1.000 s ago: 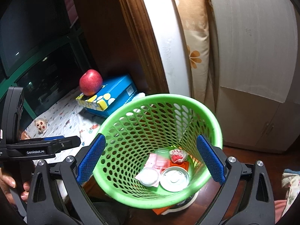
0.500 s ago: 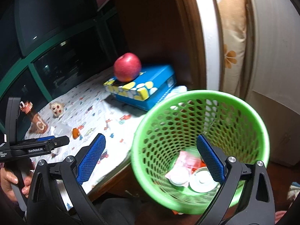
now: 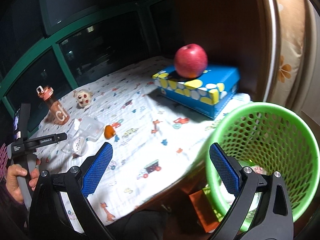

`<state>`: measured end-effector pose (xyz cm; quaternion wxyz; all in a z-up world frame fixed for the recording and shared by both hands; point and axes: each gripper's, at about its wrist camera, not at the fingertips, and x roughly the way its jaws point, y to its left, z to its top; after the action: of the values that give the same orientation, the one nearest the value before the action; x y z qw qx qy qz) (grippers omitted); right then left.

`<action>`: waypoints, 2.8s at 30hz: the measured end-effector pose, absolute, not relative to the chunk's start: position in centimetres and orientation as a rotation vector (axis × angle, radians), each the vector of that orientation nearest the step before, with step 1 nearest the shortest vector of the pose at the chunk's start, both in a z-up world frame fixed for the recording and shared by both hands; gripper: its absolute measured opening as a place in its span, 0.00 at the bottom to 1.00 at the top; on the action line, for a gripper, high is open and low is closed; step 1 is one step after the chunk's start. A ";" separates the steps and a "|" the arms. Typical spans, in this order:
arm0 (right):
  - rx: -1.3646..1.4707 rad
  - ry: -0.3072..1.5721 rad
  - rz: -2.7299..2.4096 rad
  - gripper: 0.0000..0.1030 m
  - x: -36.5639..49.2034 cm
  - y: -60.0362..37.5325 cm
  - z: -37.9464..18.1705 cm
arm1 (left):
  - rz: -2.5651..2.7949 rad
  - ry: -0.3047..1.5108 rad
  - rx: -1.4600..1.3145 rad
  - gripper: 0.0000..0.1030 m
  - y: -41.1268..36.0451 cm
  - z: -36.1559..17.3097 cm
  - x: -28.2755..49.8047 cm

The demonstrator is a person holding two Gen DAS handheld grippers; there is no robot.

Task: Collect trash
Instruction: 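Move both tools back over the bed toward the remaining cups, then grasp the labeled pudding cup with the right tool while the left tool grasps the clear cup, then carry the pudding cup and clear cup over the green wastebasket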

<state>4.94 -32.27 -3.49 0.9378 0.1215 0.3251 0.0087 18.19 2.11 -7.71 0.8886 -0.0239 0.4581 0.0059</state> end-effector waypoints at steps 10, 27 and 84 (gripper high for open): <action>0.201 0.714 0.104 0.94 7.9 -26.8 -4.3 | 0.038 1.024 -0.163 0.85 7.2 -12.5 21.7; 0.128 0.802 0.238 0.93 12.2 -19.0 -6.9 | -0.096 1.037 -0.313 0.58 8.6 -14.6 23.2; -0.013 0.916 0.374 0.64 18.7 -7.4 -11.3 | -0.093 0.944 -0.338 0.57 12.8 -9.7 19.7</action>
<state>18.69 -7.39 -11.33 0.8801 -0.0060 0.4396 0.1794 19.68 12.78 -9.65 0.8760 -0.1619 0.4522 -0.0445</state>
